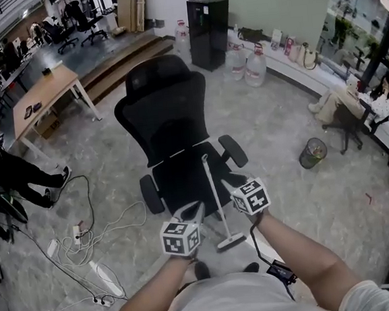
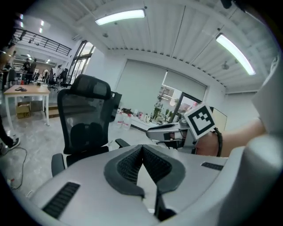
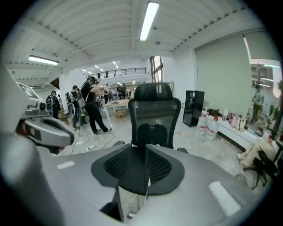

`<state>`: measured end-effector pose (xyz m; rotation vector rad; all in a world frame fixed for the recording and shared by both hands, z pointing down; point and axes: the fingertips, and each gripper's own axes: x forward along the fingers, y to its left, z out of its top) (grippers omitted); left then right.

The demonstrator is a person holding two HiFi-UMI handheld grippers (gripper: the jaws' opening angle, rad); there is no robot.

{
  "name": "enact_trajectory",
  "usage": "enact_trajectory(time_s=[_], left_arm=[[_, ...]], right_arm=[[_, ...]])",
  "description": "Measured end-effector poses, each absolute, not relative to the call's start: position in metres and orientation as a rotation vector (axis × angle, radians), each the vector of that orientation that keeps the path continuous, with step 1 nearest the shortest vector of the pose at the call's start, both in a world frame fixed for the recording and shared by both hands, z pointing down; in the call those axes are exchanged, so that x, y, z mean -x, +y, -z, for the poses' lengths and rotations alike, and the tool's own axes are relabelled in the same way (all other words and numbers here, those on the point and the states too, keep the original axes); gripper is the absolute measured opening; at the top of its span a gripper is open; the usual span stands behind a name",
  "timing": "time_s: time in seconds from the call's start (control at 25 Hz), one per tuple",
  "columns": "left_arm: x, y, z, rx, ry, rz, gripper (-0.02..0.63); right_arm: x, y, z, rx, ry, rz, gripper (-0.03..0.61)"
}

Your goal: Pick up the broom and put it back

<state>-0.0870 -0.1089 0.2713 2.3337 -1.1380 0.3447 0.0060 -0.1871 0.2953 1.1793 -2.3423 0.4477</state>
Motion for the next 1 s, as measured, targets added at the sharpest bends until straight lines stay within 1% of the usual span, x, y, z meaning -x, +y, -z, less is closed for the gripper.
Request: enact_trajectory(time_s=[0.16, 0.32, 0.44, 0.6, 1.0], left_arm=[[0.053, -0.118, -0.218, -2.441, -1.102, -0.262, 0.007], [0.027, -0.122, -0.164, -2.542, -1.115, -0.188, 0.008], [0.013, -0.121, -0.139, -2.575, -1.133, -0.152, 0.008], [-0.003, -0.119, -0.128, -2.591, -1.142, -0.157, 0.008], [-0.028, -0.114, -0.115, -2.625, -1.113, -0.157, 0.008]], right_arm=[[-0.015, -0.161, -0.221, -1.232, -2.478, -0.396, 0.058], [-0.025, -0.135, -0.158, -1.291, -2.587, -0.345, 0.034], [-0.032, -0.117, -0.125, -1.335, -2.63, -0.289, 0.018], [-0.041, -0.105, -0.105, -1.382, -2.651, -0.252, 0.004], [-0.058, -0.097, -0.092, -1.443, -2.648, -0.229, 0.002]])
